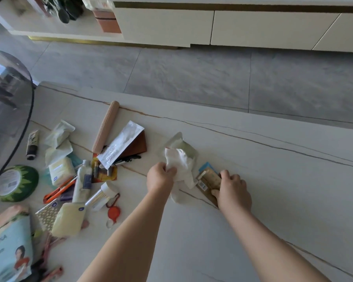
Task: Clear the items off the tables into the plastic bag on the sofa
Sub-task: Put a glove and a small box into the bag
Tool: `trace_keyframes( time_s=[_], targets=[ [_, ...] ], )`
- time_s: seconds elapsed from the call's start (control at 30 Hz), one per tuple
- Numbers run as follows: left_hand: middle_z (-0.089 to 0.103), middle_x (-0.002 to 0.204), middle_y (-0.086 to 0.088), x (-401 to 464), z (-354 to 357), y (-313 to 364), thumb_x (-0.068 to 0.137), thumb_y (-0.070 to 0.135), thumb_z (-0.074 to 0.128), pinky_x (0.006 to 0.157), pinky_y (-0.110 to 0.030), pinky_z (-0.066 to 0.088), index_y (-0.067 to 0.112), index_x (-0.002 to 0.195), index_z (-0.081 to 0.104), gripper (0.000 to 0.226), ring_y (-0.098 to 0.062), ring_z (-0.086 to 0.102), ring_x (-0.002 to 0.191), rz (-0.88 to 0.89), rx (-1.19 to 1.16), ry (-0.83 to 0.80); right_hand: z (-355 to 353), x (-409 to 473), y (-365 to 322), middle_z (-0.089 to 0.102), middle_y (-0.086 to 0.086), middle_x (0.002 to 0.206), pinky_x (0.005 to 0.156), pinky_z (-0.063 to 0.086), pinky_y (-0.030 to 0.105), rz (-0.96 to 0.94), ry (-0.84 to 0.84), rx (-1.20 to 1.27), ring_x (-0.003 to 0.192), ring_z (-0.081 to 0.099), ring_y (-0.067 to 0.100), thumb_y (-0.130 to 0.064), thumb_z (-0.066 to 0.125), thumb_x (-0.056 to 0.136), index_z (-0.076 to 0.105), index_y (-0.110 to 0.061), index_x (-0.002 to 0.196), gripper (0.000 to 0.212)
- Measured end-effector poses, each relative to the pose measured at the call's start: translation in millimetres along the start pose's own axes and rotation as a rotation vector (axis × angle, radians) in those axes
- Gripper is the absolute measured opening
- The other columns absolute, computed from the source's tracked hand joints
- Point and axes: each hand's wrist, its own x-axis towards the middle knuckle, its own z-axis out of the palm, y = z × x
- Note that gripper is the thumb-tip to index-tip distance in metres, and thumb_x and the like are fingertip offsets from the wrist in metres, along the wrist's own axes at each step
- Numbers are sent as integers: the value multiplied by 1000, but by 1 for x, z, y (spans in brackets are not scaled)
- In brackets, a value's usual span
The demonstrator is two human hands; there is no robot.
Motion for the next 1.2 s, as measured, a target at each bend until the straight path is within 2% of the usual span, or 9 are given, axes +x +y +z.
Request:
trace_keyframes(
  time_s=[0.13, 0.27, 0.37, 0.5, 0.63, 0.97, 1.03, 1.1, 1.2],
  targets=[
    [59, 70, 0, -36, -15, -25, 85, 24, 62, 59, -29, 41, 17, 71, 57, 17, -18, 54, 64, -84, -96, -61, 10, -39, 19, 56, 8, 114, 82, 47, 34, 76, -90, 26, 111, 52, 28, -38, 66, 83, 48, -20, 117, 43],
    [59, 73, -1, -89, -41, -38, 86, 26, 63, 53, -26, 38, 13, 83, 61, 14, -15, 51, 61, -124, -165, -107, -2, -83, 31, 67, 10, 104, 72, 47, 29, 138, -280, 384, 95, 62, 26, -31, 74, 76, 63, -15, 103, 33],
    [61, 75, -2, -135, -69, -38, 87, 25, 62, 53, -25, 40, 13, 83, 61, 12, -15, 53, 64, -155, -221, -111, -28, -117, 23, 68, 6, 96, 59, 41, 24, 126, -366, 567, 84, 61, 23, -27, 73, 78, 59, -18, 93, 22],
    [66, 86, -7, -198, -117, -31, 90, 24, 61, 62, -31, 48, 13, 90, 63, 12, -20, 60, 74, -196, -316, -67, -71, -167, 4, 66, 4, 93, 75, 47, 33, 63, -414, 674, 89, 62, 24, -26, 72, 80, 58, -20, 93, 21],
    [64, 79, -5, -261, -171, -26, 90, 20, 59, 54, -26, 41, 11, 89, 64, 11, -16, 55, 65, -224, -395, 3, -117, -222, -23, 64, -1, 88, 66, 46, 27, -23, -446, 713, 85, 61, 19, -26, 74, 78, 55, -26, 82, 19],
    [59, 64, -11, -415, -308, -51, 68, 2, 61, 53, -29, 42, 4, 67, 64, 4, -24, 53, 59, -315, -754, 252, -183, -351, -111, 68, 4, 96, 67, 56, 31, -269, -662, 758, 88, 67, 21, -19, 70, 83, 59, -15, 104, 24],
    [65, 78, -15, -443, -334, -64, 59, 7, 60, 67, -36, 50, 7, 77, 66, 18, -28, 61, 71, -299, -845, 311, -185, -379, -133, 70, 3, 95, 65, 55, 28, -338, -732, 739, 87, 68, 19, -17, 66, 87, 59, -16, 105, 20],
    [64, 99, -18, -469, -359, -83, 71, -1, 62, 79, -39, 52, 4, 100, 61, 29, -33, 64, 90, -333, -967, 367, -186, -410, -158, 70, 0, 95, 64, 54, 27, -404, -813, 699, 87, 68, 18, -17, 61, 90, 58, -23, 103, 15],
    [62, 107, -19, -503, -395, -121, 83, -10, 54, 70, -33, 53, -5, 117, 55, 34, -32, 62, 92, -356, -1055, 432, -184, -460, -199, 70, 4, 94, 58, 53, 28, -480, -941, 613, 84, 68, 20, -15, 51, 93, 57, -24, 103, 15]
  ],
)
